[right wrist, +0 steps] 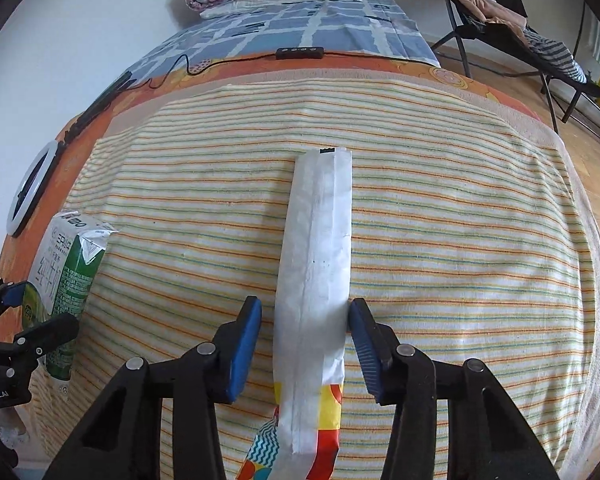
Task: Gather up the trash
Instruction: 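Grasp the green milk carton with the left gripper while the right gripper grasps the white paper strip, then carry the milk carton and the white strip over the blue basket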
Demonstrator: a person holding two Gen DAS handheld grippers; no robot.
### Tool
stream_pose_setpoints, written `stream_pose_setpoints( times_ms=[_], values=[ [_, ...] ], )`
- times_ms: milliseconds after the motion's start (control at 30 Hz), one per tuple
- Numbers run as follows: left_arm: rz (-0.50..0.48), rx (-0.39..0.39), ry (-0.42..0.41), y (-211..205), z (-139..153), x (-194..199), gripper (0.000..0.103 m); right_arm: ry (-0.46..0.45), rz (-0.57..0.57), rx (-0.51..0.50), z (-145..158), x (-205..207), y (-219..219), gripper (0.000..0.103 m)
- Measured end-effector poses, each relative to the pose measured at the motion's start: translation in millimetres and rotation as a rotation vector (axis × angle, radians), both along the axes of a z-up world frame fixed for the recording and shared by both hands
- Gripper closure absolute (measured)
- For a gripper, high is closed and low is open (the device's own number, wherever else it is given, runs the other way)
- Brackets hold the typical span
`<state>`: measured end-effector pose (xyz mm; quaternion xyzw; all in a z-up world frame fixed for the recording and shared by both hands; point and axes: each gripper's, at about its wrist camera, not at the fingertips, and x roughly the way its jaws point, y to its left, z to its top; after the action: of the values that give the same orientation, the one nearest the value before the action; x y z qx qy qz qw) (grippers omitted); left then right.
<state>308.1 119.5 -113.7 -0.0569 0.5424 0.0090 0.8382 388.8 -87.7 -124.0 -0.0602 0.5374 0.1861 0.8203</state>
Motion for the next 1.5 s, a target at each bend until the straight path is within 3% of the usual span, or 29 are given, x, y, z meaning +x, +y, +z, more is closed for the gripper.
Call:
stream_pose_setpoints(
  times_ms=[233,700,867,1233,1500],
  values=[
    [-0.013,0.005,-0.017,-12,17,-26,0.025,-0.020,0.019,-0.015,7,-18,-7,0.078],
    [-0.033,0.039,-0.091,-48,71,-117,0.025,-0.039,0.063,0.134,66,-114,-46,0.078],
    [-0.026,0.003,-0.112,-59,81,-161,0.025,-0.043,0.085,0.156,77,-160,-60,0.078],
    [-0.015,-0.016,-0.112,-86,70,-242,0.025,-0.061,0.164,0.189,92,-258,-81,0.078],
    [-0.009,-0.062,-0.057,-103,37,-284,0.025,-0.005,0.173,0.229,74,-312,-97,0.078]
  ],
)
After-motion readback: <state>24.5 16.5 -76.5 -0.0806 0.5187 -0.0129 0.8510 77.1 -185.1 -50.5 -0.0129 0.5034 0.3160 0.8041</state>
